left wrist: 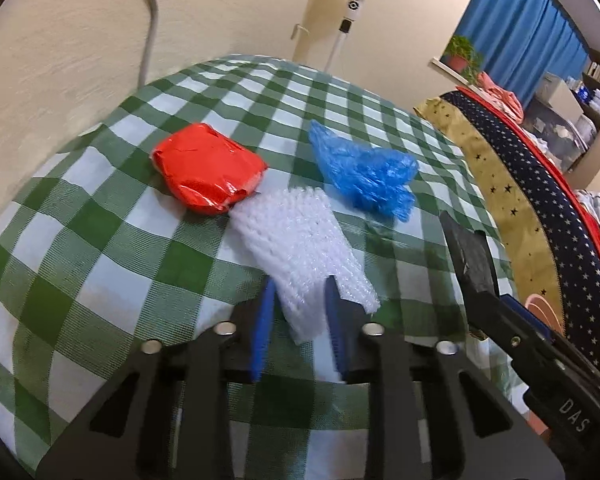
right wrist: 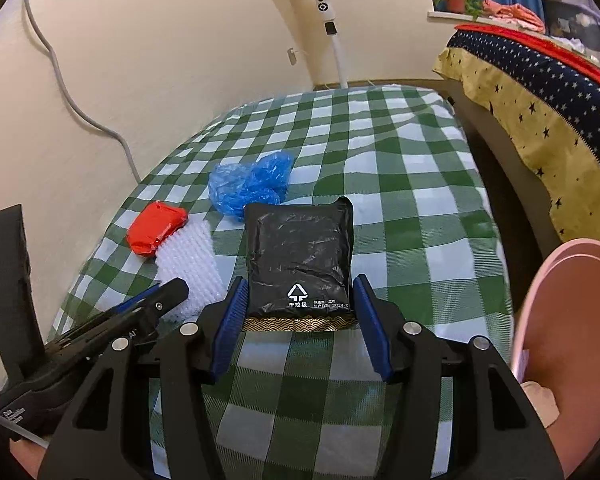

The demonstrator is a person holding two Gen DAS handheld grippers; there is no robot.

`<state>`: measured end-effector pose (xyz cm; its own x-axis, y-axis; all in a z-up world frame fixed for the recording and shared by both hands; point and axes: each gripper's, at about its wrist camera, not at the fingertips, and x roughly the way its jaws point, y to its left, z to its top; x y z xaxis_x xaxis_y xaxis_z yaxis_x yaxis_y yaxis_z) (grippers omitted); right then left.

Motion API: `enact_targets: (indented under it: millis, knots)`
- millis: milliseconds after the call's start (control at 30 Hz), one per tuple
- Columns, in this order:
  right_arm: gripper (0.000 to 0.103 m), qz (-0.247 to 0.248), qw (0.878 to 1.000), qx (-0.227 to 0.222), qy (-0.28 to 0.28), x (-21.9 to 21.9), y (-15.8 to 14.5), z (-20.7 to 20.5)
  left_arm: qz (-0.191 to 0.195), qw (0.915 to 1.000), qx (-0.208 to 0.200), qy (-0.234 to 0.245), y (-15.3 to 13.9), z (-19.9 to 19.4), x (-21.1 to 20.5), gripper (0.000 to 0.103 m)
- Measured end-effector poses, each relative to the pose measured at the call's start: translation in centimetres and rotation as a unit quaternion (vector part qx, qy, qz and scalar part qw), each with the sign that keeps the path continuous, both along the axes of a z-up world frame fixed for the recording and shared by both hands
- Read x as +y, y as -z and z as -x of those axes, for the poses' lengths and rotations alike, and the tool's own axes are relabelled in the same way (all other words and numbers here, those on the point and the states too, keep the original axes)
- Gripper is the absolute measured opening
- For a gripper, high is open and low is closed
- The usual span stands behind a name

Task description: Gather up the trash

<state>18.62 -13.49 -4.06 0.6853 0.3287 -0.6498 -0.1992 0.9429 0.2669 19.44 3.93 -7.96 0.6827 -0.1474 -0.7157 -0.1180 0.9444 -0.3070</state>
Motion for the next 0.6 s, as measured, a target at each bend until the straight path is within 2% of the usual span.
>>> enact_targets:
  millis: [33, 600]
  knots:
    - [0.054, 0.003, 1.000, -0.003, 0.001, -0.1, -0.3, 0.3, 0.001, 1.0000, -0.002, 0.002, -0.1, 0.1, -0.1, 0.014]
    - [0.054, 0.030, 0.998, -0.045, 0.025, -1.9, -4.3, 5.9, -0.005, 0.9984, -0.055, 0.016, -4.2, 4.5, -0.6, 0.013]
